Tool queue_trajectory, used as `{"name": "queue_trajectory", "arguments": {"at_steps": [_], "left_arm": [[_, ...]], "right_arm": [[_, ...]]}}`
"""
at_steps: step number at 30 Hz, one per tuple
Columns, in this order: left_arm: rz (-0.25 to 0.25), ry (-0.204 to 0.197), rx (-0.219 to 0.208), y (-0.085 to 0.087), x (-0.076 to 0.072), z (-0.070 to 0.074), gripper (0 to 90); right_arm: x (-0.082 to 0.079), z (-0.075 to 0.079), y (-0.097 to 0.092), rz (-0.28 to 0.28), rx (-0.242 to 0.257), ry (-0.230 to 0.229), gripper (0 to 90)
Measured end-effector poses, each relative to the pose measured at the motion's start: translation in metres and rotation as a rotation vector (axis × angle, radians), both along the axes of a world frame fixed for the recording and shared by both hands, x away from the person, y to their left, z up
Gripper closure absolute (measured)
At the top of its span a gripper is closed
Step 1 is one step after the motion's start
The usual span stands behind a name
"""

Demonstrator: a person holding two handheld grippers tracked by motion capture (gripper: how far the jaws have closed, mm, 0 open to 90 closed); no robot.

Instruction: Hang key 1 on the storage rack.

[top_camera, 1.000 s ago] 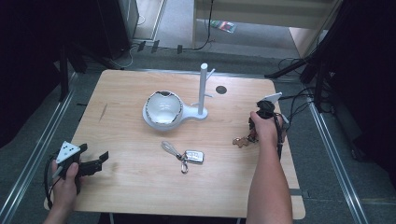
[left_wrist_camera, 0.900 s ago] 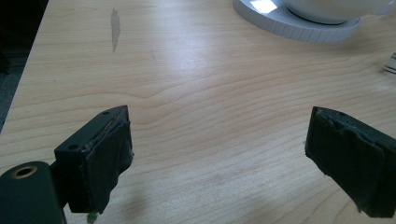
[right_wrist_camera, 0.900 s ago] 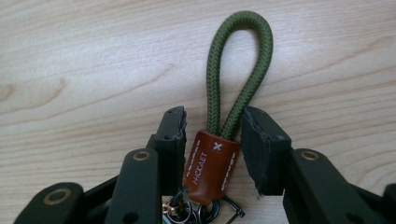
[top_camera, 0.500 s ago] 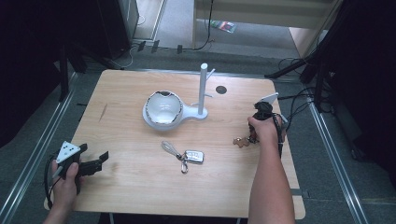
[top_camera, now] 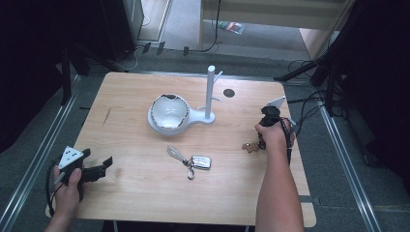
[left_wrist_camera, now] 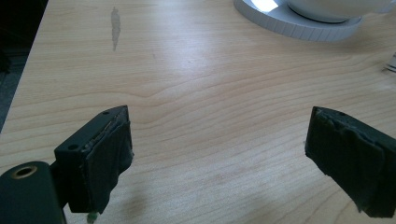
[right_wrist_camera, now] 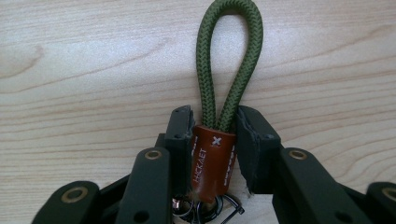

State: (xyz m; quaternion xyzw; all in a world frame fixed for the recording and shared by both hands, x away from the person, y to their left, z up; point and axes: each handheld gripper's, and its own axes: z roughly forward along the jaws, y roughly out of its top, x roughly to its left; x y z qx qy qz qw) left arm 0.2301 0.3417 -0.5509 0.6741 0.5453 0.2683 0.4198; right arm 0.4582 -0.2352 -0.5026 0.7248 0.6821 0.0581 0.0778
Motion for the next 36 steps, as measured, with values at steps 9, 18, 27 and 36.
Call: {"name": "queue_trajectory", "arguments": {"at_steps": [9,18,27,36], "left_arm": [[0.012,-0.006,-0.020,0.001,-0.001,0.000,7.5],[0.010,-0.010,-0.011,0.001,-0.001,0.000,7.5],[0.008,-0.013,-0.006,0.001,-0.001,0.000,7.5],[0.006,-0.017,0.000,0.000,-0.002,0.000,7.5]], "right_arm": [[-0.009,-0.001,-0.002,0.065,0.012,-0.070,71.4],[-0.029,-0.004,-0.005,0.149,0.050,-0.215,71.9],[-0.047,0.004,-0.005,0.195,0.136,-0.397,72.0],[-0.059,0.024,0.007,0.239,0.219,-0.566,71.9]]}}
